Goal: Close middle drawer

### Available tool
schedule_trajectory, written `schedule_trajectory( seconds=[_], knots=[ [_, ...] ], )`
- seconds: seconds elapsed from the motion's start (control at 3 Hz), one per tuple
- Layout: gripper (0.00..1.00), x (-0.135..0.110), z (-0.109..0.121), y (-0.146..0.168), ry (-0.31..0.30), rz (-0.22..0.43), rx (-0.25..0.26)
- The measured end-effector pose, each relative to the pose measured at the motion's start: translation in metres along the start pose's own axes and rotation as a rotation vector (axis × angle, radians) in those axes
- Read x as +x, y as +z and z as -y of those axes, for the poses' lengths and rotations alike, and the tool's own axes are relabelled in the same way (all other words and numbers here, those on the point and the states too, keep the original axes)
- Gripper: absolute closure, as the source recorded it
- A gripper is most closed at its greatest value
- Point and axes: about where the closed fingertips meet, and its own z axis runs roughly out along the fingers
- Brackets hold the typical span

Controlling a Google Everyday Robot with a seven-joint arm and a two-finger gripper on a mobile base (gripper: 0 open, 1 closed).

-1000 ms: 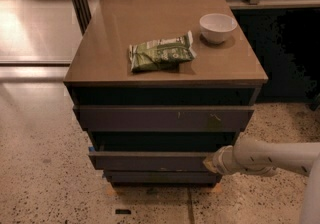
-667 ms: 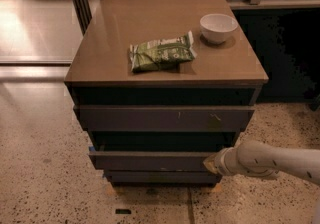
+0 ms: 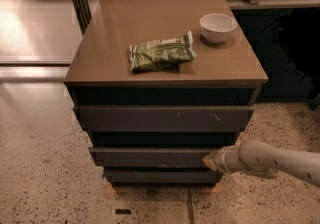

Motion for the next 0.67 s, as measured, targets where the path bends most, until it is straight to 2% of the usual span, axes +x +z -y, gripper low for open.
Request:
schedule_trajectory(
  seconds=[0.67],
  knots=[
    [1.00, -0.010, 0.022, 0.006, 0.010, 0.021, 0.037]
  ],
)
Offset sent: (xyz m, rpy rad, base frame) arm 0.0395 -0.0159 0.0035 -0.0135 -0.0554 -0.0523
